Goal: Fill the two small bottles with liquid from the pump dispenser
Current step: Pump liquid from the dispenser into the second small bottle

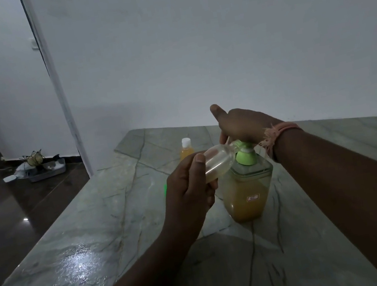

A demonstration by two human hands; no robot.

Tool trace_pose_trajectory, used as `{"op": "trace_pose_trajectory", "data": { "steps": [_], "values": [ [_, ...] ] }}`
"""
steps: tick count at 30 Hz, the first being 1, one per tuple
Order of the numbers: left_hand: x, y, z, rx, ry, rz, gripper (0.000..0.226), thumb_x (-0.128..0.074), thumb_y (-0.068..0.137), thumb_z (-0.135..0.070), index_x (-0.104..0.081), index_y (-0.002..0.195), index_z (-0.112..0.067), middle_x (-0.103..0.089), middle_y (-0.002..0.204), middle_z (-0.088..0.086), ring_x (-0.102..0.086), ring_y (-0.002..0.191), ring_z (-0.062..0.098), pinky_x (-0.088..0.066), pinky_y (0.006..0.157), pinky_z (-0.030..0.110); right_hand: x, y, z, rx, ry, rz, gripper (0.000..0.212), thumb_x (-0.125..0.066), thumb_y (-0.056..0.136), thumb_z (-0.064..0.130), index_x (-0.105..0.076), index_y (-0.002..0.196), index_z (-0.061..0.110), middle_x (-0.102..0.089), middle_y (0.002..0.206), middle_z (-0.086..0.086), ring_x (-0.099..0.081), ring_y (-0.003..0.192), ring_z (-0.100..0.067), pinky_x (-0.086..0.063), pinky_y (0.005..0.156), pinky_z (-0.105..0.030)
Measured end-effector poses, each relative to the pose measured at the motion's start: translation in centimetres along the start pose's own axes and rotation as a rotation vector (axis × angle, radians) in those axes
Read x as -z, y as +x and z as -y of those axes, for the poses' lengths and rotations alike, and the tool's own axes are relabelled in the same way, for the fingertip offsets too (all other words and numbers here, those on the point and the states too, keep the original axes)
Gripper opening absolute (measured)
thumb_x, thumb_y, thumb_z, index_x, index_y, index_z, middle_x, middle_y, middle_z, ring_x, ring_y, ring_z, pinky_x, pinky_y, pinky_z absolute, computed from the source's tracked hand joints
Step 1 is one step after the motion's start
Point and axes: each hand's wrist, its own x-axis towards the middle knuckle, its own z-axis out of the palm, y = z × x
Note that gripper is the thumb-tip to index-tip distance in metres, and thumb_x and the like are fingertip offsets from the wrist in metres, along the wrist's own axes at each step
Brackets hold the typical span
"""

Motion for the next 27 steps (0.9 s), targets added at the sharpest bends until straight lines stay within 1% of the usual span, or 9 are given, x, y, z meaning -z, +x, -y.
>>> {"op": "trace_pose_trajectory", "data": {
  "steps": [3,5,7,10,12,16,19,22,27],
  "values": [
    [0.1,0.0,0.2,0.0,-0.003,-0.002,0.029,-0.039,0.107,-0.023,-0.067,0.11,-0.018,-0.06,0.064,0.006,-0.049,0.046,0.012,-0.039,0.041,0.024,-0.4,-0.3,-0.1,-0.047,0.14,-0.061,0.048,-0.017,0.109,0.022,-0.047,0.143,0.008,-0.066,0.113,-0.02,-0.062,0.101,-0.032,-0.046,0.093,-0.038],
    [0.2,0.0,0.3,-0.013,0.0,0.007,0.031,-0.039,0.107,-0.024,-0.067,0.112,-0.014,-0.06,0.064,0.006,-0.049,0.045,0.013,-0.039,0.041,0.024,-0.4,-0.3,-0.1,-0.049,0.175,-0.072,0.048,-0.016,0.109,0.021,-0.04,0.15,0.012,-0.065,0.116,-0.022,-0.061,0.106,-0.035,-0.046,0.096,-0.04],
    [0.2,0.0,0.2,-0.015,-0.005,0.011,0.032,-0.04,0.105,-0.029,-0.067,0.11,-0.012,-0.06,0.063,0.006,-0.049,0.045,0.013,-0.039,0.04,0.025,-0.2,-0.1,-0.1,-0.032,0.084,-0.038,0.055,-0.014,0.11,0.033,-0.051,0.142,0.01,-0.065,0.112,-0.019,-0.062,0.096,-0.03,-0.045,0.091,-0.036],
    [0.1,-0.1,0.2,-0.019,-0.002,0.025,0.035,-0.041,0.104,-0.033,-0.066,0.107,-0.008,-0.06,0.064,0.005,-0.05,0.045,0.012,-0.039,0.041,0.024,0.1,0.4,-0.4,-0.012,0.02,-0.047,0.076,-0.012,0.106,0.053,-0.069,0.116,0.003,-0.065,0.117,-0.018,-0.06,0.092,-0.025,-0.039,0.087,-0.033],
    [0.1,-0.1,0.3,-0.019,0.0,0.026,0.034,-0.041,0.107,-0.031,-0.066,0.108,-0.008,-0.059,0.064,0.005,-0.05,0.045,0.011,-0.039,0.041,0.024,-0.2,0.7,-0.5,0.004,0.01,-0.063,0.075,-0.014,0.106,0.053,-0.071,0.113,0.005,-0.066,0.118,-0.018,-0.06,0.089,-0.024,-0.04,0.086,-0.034],
    [0.1,-0.3,0.2,-0.009,-0.016,0.025,0.03,-0.04,0.106,-0.027,-0.067,0.105,-0.015,-0.059,0.064,0.008,-0.048,0.045,0.013,-0.038,0.04,0.024,-0.8,0.8,-0.9,-0.027,0.004,-0.089,0.069,-0.016,0.106,0.052,-0.067,0.124,0.01,-0.059,0.135,-0.019,-0.057,0.118,-0.032,-0.038,0.1,-0.037],
    [0.2,-0.5,0.2,-0.004,0.01,0.037,0.031,-0.038,0.108,-0.025,-0.066,0.104,-0.012,-0.06,0.065,0.009,-0.048,0.046,0.016,-0.039,0.04,0.025,-0.4,0.4,-0.7,-0.049,-0.009,-0.057,0.064,-0.017,0.106,0.05,-0.062,0.132,0.013,-0.058,0.135,-0.017,-0.059,0.107,-0.029,-0.038,0.087,-0.034],
    [0.1,-0.6,0.1,-0.002,0.029,0.041,0.031,-0.038,0.108,-0.025,-0.064,0.105,-0.009,-0.061,0.066,0.009,-0.049,0.046,0.017,-0.04,0.041,0.026,-0.1,0.5,-0.4,-0.078,-0.008,-0.05,0.077,-0.017,0.103,0.06,-0.071,0.109,0.005,-0.067,0.116,-0.015,-0.057,0.076,-0.018,-0.035,0.079,-0.034],
    [0.2,-0.5,0.3,-0.001,0.017,0.054,0.032,-0.038,0.107,-0.026,-0.065,0.109,-0.009,-0.061,0.067,0.009,-0.049,0.047,0.016,-0.04,0.04,0.026,-0.6,1.0,-1.1,-0.067,0.07,-0.083,0.076,-0.019,0.102,0.061,-0.071,0.104,0.005,-0.067,0.115,-0.014,-0.057,0.079,-0.019,-0.036,0.075,-0.032]
  ]
}}
